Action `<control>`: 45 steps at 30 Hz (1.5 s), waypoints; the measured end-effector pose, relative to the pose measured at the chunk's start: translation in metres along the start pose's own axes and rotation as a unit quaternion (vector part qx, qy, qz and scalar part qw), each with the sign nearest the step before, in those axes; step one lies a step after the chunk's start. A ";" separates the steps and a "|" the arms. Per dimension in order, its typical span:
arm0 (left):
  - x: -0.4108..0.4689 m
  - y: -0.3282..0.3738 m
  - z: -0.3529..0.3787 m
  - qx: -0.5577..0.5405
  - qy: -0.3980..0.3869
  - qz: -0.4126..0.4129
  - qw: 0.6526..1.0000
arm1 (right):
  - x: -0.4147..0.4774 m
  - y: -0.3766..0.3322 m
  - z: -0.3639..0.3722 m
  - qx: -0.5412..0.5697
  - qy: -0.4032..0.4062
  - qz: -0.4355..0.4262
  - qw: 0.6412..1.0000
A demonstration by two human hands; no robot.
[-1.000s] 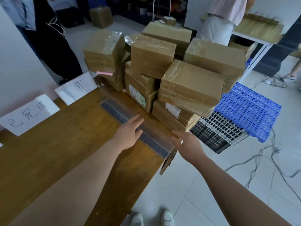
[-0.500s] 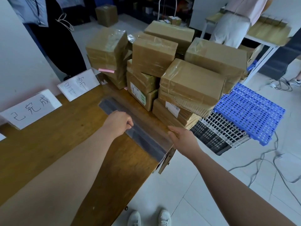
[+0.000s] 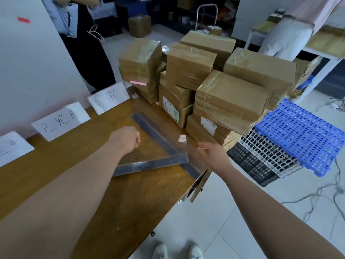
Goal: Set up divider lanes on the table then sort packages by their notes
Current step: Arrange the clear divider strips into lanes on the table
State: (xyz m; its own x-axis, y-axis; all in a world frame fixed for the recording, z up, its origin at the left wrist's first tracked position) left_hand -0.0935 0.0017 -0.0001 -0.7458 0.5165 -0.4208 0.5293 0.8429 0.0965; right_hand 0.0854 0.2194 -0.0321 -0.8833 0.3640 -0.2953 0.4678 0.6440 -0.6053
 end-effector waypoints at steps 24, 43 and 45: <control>-0.017 -0.080 0.051 -0.191 0.015 -0.097 0.977 | 0.020 -0.003 0.014 -0.067 0.075 0.080 0.992; -0.070 -0.124 0.068 -0.239 -0.001 -0.179 0.954 | 0.000 -0.056 0.010 -0.125 0.107 -0.005 0.986; -0.081 -0.129 0.068 -0.248 0.005 -0.190 0.950 | -0.002 -0.062 0.008 -0.123 0.105 -0.017 0.987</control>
State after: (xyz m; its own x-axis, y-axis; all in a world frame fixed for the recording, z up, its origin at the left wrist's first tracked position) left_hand -0.0736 -0.1596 -0.0399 -0.8495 0.1598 -0.5028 -0.0332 0.9349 0.3533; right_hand 0.0584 0.1735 0.0005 -0.8848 0.4542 -0.1039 0.4545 0.7923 -0.4070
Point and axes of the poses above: each hand's wrist, its own x-axis towards the middle knuckle, its own z-axis out of the palm, y = z × x, the point moved 9 cm from there along x, towards the middle knuckle, and after that the axes turned 11 degrees about -y, right-handed, at the moved point
